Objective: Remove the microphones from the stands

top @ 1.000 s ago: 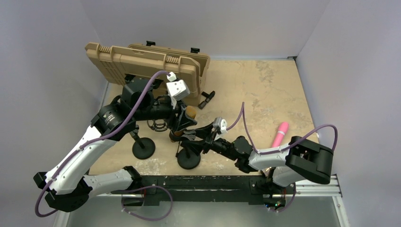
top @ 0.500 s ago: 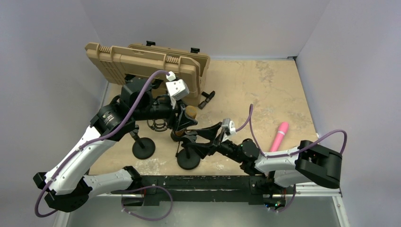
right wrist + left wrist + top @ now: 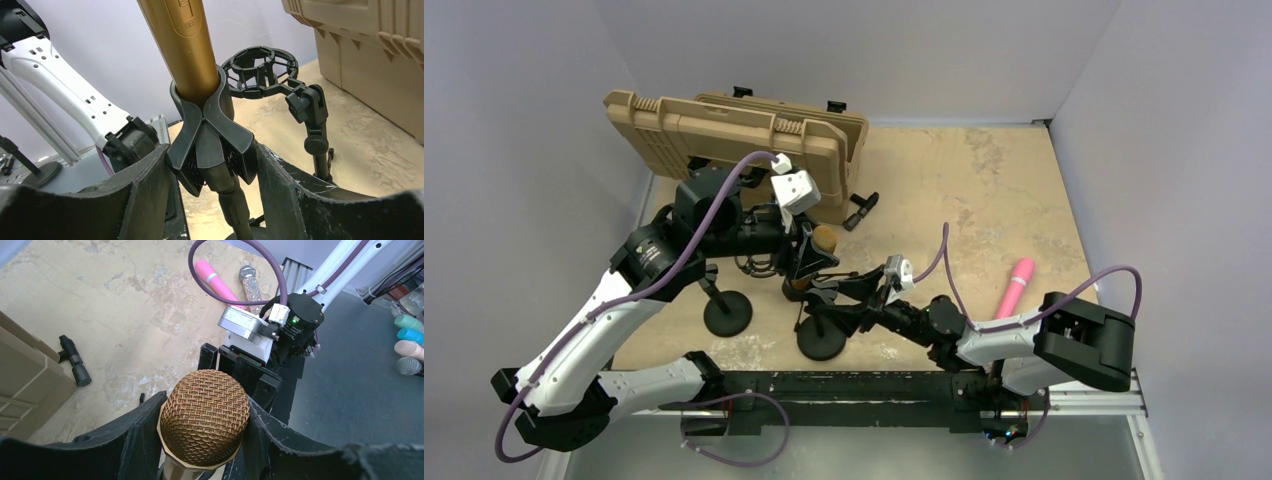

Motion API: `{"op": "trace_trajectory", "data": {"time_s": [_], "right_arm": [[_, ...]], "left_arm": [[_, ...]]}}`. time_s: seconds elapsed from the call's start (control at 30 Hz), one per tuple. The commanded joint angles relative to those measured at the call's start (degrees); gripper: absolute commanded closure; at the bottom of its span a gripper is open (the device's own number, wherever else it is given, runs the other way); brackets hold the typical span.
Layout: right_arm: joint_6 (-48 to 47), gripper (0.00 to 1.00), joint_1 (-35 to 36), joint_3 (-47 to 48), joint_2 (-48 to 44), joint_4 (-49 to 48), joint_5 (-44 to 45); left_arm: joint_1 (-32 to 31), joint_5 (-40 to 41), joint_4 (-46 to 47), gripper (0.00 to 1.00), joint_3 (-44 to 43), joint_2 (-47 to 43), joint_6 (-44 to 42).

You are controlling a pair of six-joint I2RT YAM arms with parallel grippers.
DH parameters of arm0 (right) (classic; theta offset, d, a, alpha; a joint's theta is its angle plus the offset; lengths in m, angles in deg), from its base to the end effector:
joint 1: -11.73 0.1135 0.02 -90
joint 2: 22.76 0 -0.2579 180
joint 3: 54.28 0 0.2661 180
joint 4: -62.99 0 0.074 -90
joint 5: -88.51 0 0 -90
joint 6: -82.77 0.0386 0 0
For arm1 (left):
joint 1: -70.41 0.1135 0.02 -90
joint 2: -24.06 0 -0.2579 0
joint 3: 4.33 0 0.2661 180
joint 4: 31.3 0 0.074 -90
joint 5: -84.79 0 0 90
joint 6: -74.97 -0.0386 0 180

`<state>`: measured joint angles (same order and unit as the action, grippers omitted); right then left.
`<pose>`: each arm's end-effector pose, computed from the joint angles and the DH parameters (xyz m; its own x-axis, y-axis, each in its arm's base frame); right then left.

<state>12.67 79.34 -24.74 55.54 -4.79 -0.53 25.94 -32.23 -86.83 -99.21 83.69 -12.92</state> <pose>0.0957 0.2305 0.2026 -0.1959 0.4180 -0.8871 -0.9059 0.2693 0.3269 0.1366 -0.1586 0.4520 -0.2814 0.2302 -0.9316 0.9184 0.3459 -0.1919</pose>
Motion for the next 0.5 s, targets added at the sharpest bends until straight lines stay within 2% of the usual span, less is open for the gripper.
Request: {"op": "trace_trajectory", "data": {"time_s": [0.0, 0.1, 0.4, 0.47], "right_arm": [[-0.75, 0.80, 1.20, 1.74, -0.51, -2.39, 0.27], [-1.30, 1.00, 1.41, 2.28, 0.36, -1.64, 1.43], [-1.36, 1.00, 2.86, 2.55, 1.72, -1.45, 5.53], [-1.11, 0.69, 3.05, 2.48, 0.30, -1.21, 6.99]], "left_arm": [[0.30, -0.06, 4.85, 1.00, -0.68, -0.97, -1.72], [0.33, -0.52, 4.97, 1.00, -1.05, -0.63, -1.29], [0.26, -2.97, 2.43, 1.00, -6.13, -0.02, 0.06], [0.26, -3.99, 2.52, 1.00, -5.67, 0.00, 0.00]]}}
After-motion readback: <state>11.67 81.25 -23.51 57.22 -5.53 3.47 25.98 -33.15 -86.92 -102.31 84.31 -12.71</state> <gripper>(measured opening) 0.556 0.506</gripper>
